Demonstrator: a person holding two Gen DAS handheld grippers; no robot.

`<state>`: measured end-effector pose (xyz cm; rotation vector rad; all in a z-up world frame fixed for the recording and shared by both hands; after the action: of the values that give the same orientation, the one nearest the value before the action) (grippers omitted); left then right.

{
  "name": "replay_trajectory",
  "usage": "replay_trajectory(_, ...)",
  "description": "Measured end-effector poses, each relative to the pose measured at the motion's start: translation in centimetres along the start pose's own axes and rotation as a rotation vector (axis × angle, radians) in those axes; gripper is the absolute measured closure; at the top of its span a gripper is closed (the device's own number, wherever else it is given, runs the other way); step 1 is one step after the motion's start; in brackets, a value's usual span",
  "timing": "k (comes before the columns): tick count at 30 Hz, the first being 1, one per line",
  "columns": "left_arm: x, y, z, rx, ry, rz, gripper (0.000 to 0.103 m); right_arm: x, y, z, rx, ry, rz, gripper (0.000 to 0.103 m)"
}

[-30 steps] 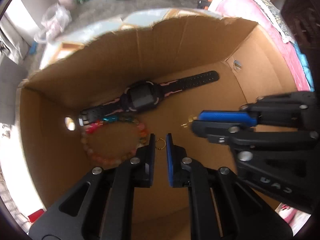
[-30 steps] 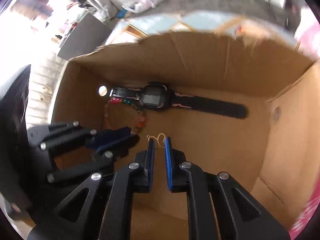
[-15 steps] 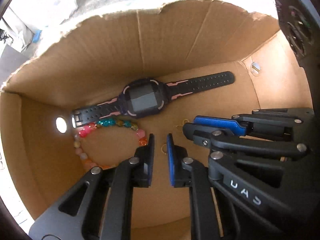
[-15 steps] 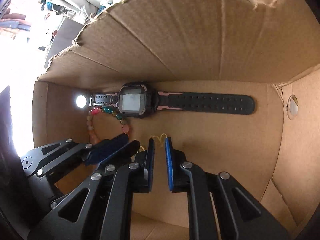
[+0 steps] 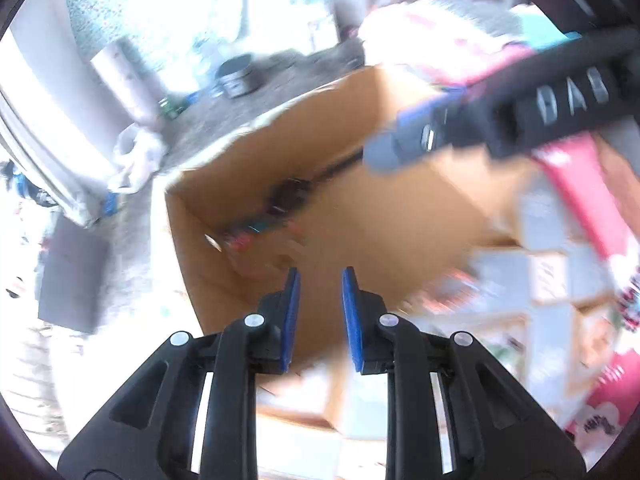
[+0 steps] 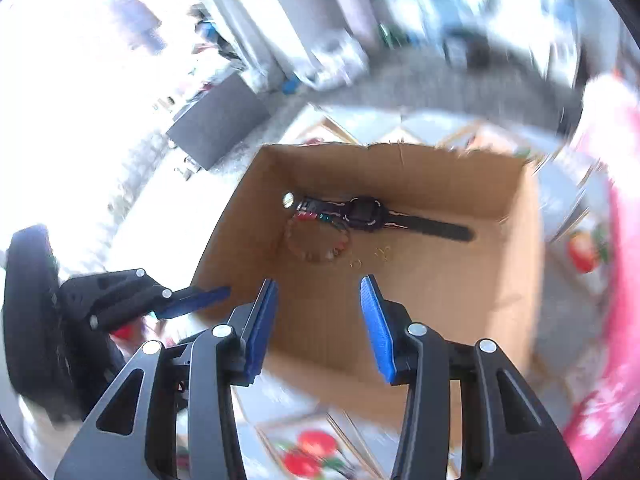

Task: Organize jewelry
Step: 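Carry the ring and charm into the box and open both tools, then lower the left tool onto the pink bead bracelet and close it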

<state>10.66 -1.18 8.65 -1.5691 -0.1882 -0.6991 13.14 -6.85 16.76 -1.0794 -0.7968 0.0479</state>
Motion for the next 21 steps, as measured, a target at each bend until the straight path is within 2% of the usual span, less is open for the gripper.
replay_trajectory(2, -3.1, -0.9, -1.8, -0.057, 0.000, -0.037, 0.082, -2.1, -2.8, 0.9, -0.053, -0.051, -0.070, 0.060)
replay_trajectory(4, -5.6, -0.4, -3.0, -0.106, -0.036, -0.039, 0.082, -4.6, -4.0, 1.5, -0.122, -0.076, -0.117, 0.060)
replay_trajectory(6, -8.2, 0.5, -4.7, -0.189, -0.087, -0.039, 0.083, -7.4, -3.7, 1.8, -0.165, -0.082, -0.136, 0.060)
replay_trajectory(8, -9.7, 1.6, -5.5, -0.241, -0.124, -0.053, 0.083, -10.0, -2.0, 1.1, -0.197, -0.060, -0.114, 0.060)
replay_trajectory(10, -10.1, 2.7, -6.2, -0.266, -0.151, -0.057, 0.083, -12.4, 0.3, -0.3, -0.260, -0.009, -0.063, 0.060)
replay_trajectory(12, -9.1, 4.8, -7.0, -0.263, -0.165, -0.041, 0.083, -14.7, 2.2, -1.6, -0.325, 0.036, -0.028, 0.060)
replay_trajectory(16, -7.9, 6.9, -7.3, -0.300, -0.250, -0.023, 0.083, -17.5, 6.3, -2.8, -0.292, 0.119, 0.000, 0.060)
replay_trajectory(19, -7.3, 7.7, -7.7, -0.318, -0.293, -0.022, 0.083, -18.5, 6.0, -4.0, -0.314, 0.168, -0.033, 0.060)
replay_trajectory(21, -7.0, 8.3, -8.4, -0.303, -0.270, -0.033, 0.083, -18.9, 5.5, -4.5, -0.306, 0.183, -0.060, 0.060)
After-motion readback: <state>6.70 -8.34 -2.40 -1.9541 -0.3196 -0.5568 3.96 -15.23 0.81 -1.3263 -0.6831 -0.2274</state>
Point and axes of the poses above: each gripper's, at about its wrist camera, not at the fingertips, and y roughly the way its jaws point, z to its left, x to its top, the point moved 9 cm from there along y, roughly the way its jaws point, and after that the axes turned 13 degrees about -y, right-handed, at the moved point
